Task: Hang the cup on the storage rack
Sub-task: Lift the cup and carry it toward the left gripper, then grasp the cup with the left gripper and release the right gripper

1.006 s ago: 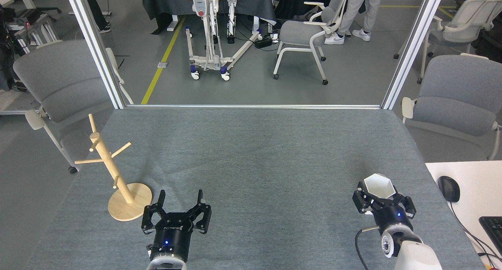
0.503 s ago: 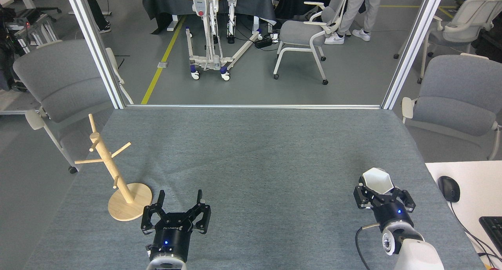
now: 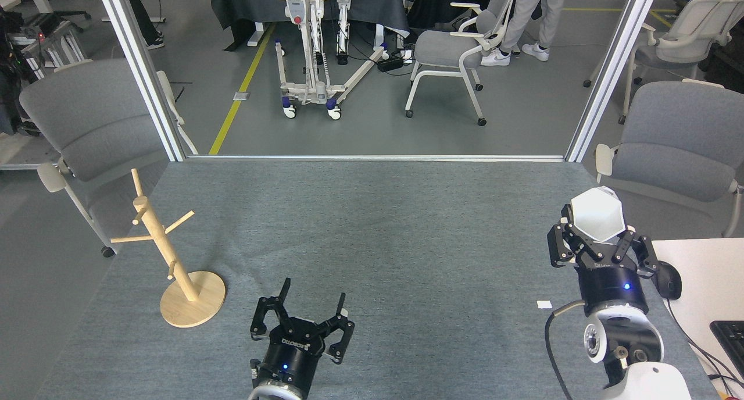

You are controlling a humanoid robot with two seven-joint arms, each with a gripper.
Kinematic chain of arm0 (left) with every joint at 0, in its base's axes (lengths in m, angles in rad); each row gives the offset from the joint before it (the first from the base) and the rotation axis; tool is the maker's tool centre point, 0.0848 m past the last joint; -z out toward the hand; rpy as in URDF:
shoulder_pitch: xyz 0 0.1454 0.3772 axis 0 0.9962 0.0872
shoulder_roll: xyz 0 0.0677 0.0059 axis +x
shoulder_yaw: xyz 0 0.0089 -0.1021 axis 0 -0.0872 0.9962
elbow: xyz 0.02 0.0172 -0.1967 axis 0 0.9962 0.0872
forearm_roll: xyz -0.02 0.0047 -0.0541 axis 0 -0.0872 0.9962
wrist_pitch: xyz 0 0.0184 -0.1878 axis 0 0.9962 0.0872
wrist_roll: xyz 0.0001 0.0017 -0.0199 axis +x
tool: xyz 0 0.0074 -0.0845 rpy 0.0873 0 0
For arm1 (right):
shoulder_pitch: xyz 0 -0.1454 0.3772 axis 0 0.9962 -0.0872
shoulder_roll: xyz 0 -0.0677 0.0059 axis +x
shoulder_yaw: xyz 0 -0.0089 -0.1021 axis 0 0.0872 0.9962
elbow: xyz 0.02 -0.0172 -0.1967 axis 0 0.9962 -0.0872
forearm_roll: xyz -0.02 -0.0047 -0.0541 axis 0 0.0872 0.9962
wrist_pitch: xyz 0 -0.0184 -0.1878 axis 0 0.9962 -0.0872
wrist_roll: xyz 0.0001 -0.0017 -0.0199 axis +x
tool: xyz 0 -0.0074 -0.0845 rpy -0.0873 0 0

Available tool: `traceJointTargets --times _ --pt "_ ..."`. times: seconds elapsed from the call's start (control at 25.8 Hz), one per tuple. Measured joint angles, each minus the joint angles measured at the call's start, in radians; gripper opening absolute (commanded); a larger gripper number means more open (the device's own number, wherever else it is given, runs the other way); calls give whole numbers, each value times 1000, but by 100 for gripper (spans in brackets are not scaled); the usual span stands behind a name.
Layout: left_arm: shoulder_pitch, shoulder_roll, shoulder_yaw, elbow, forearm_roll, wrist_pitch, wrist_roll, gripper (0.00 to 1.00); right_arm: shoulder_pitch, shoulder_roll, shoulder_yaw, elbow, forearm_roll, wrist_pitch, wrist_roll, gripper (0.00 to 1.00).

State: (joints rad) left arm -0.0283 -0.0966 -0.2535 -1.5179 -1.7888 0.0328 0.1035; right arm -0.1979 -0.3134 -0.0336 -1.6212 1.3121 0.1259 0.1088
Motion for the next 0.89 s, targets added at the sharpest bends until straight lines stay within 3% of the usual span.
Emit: traceJointTargets --times 0.23,0.39,0.58,0.89 --pt "-68 -1 -240 79 -157 -60 -8 99 -22 1 249 -118 -8 248 47 6" --pt "-160 -26 -293 157 -161 -136 -62 99 -47 10 454 -131 16 418 61 0" --pt "-302 -41 -299 239 -46 -199 -127 99 -63 48 621 -126 86 563 154 0" --pt "-396 -35 -282 265 115 -265 -181 99 -68 68 706 -113 155 617 285 0"
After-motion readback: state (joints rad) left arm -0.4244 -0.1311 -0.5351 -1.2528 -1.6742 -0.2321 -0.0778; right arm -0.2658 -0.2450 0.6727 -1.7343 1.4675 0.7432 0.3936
